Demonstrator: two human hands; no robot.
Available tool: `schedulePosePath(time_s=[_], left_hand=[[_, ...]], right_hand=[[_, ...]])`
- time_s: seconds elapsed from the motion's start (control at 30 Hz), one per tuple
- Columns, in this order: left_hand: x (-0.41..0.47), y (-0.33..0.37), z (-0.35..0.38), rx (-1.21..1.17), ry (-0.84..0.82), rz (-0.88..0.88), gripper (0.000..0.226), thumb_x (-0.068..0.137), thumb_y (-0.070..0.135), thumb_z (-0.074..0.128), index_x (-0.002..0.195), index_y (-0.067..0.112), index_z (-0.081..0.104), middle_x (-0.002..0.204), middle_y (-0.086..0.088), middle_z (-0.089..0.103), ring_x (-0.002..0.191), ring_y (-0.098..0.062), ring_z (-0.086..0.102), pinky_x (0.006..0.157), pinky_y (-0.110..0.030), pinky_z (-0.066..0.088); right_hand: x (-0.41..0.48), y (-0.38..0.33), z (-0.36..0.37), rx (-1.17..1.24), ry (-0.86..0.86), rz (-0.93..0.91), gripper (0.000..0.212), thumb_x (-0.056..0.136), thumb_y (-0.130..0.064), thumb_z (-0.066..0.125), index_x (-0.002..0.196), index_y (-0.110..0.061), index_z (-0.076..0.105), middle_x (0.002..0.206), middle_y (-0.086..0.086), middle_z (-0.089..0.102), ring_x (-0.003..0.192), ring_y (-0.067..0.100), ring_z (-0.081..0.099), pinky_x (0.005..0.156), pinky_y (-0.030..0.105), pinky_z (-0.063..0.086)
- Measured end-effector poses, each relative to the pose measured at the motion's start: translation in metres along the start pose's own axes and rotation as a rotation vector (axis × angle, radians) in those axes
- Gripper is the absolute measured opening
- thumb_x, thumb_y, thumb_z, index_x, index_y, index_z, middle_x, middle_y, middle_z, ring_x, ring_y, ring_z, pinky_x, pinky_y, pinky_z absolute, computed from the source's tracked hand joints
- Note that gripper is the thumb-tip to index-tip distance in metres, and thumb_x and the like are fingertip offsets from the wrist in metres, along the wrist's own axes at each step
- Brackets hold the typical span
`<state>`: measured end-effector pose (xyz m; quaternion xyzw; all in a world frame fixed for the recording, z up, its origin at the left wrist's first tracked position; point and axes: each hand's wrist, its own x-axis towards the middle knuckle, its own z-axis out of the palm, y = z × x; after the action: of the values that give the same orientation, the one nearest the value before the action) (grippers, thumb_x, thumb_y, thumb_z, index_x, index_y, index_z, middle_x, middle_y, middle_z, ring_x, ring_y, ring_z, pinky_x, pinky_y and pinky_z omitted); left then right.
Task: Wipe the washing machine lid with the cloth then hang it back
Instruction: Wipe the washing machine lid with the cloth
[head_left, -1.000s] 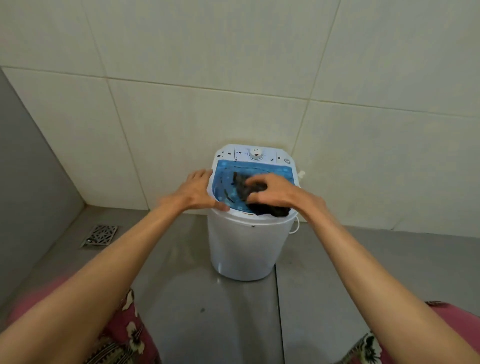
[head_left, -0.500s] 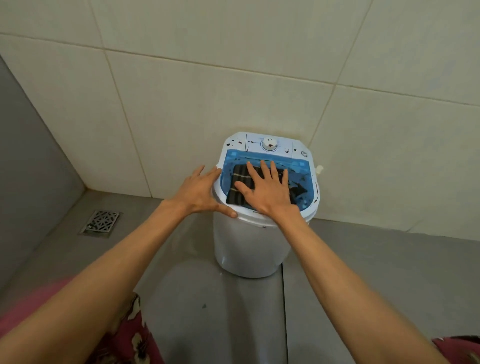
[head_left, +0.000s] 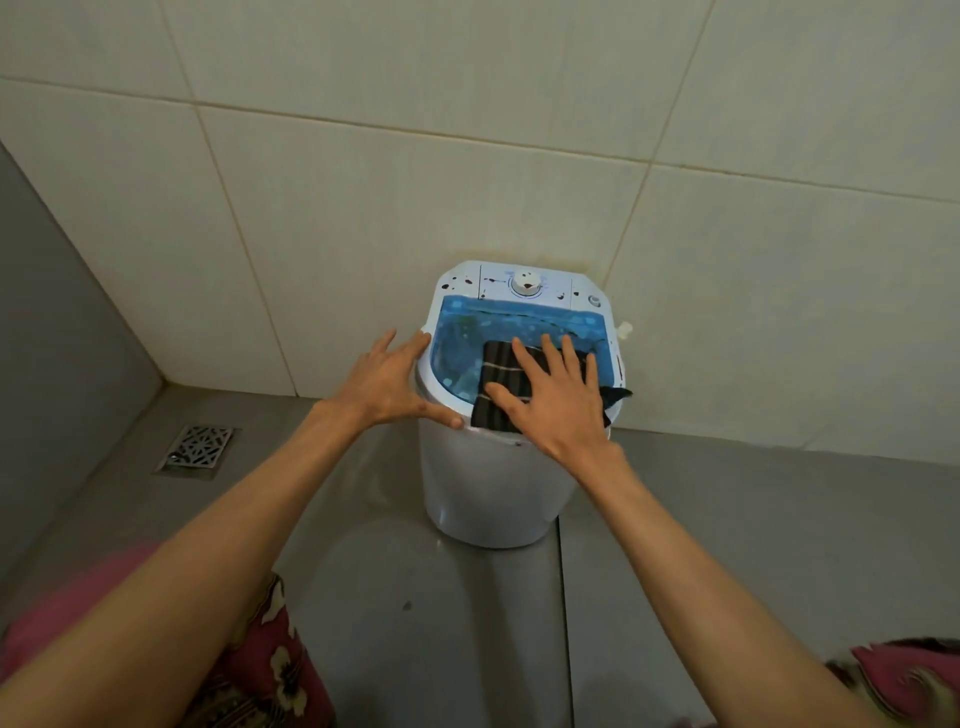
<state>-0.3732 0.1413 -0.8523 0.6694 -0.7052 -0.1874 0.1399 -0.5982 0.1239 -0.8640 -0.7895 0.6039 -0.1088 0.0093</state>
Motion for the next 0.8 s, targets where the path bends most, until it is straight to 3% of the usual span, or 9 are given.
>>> schedulePosePath(time_s=[0.17, 0.33, 0.53, 0.7, 0.8], left_hand=[[0.003, 0.0, -0.003, 0.021, -0.022, 0.002, 0.127, 0.052, 0.071, 0.079, 0.154, 0.029, 0.018, 0.162, 0.003, 0.021, 0.15, -0.033, 0.005, 0.119, -0.052, 0.016], [0.013, -0.005, 0.0, 0.071, -0.01, 0.032, 0.127, 0.044, 0.08, 0.075, 0.15, 0.03, 0.026, 0.157, 0.005, 0.034, 0.149, -0.036, 0.009, 0.119, -0.052, 0.018], [0.022, -0.01, 0.002, 0.134, -0.012, 0.063, 0.128, 0.041, 0.085, 0.071, 0.148, 0.031, 0.028, 0.152, 0.004, 0.043, 0.149, -0.037, 0.01, 0.118, -0.054, 0.018], [0.02, -0.006, 0.0, 0.121, -0.026, 0.052, 0.128, 0.042, 0.081, 0.073, 0.15, 0.03, 0.026, 0.154, 0.003, 0.039, 0.149, -0.037, 0.007, 0.118, -0.055, 0.018], [0.018, -0.006, -0.001, 0.108, -0.021, 0.061, 0.128, 0.042, 0.081, 0.073, 0.15, 0.03, 0.026, 0.155, 0.003, 0.038, 0.149, -0.037, 0.007, 0.118, -0.055, 0.018]], right_hand=[[-0.008, 0.042, -0.01, 0.078, 0.022, 0.249, 0.077, 0.092, -0.071, 0.03, 0.156, -0.029, 0.02, 0.163, 0.013, 0.016, 0.15, 0.034, 0.007, 0.12, 0.052, 0.007], [0.03, 0.061, -0.014, 0.222, -0.026, 0.438, 0.078, 0.093, -0.065, 0.037, 0.156, -0.022, 0.019, 0.147, 0.024, 0.036, 0.133, 0.041, 0.036, 0.106, 0.051, 0.032], [0.095, 0.064, -0.014, 0.178, -0.073, 0.497, 0.081, 0.094, -0.066, 0.033, 0.157, -0.017, 0.015, 0.147, 0.026, 0.037, 0.133, 0.041, 0.038, 0.105, 0.049, 0.034], [0.109, 0.069, -0.015, 0.166, -0.02, 0.497, 0.073, 0.095, -0.062, 0.035, 0.146, -0.01, 0.033, 0.134, 0.024, 0.053, 0.121, 0.04, 0.052, 0.095, 0.043, 0.041], [0.093, 0.067, -0.012, 0.187, 0.016, 0.481, 0.074, 0.095, -0.062, 0.035, 0.148, -0.011, 0.031, 0.132, 0.024, 0.053, 0.119, 0.041, 0.052, 0.097, 0.044, 0.04]])
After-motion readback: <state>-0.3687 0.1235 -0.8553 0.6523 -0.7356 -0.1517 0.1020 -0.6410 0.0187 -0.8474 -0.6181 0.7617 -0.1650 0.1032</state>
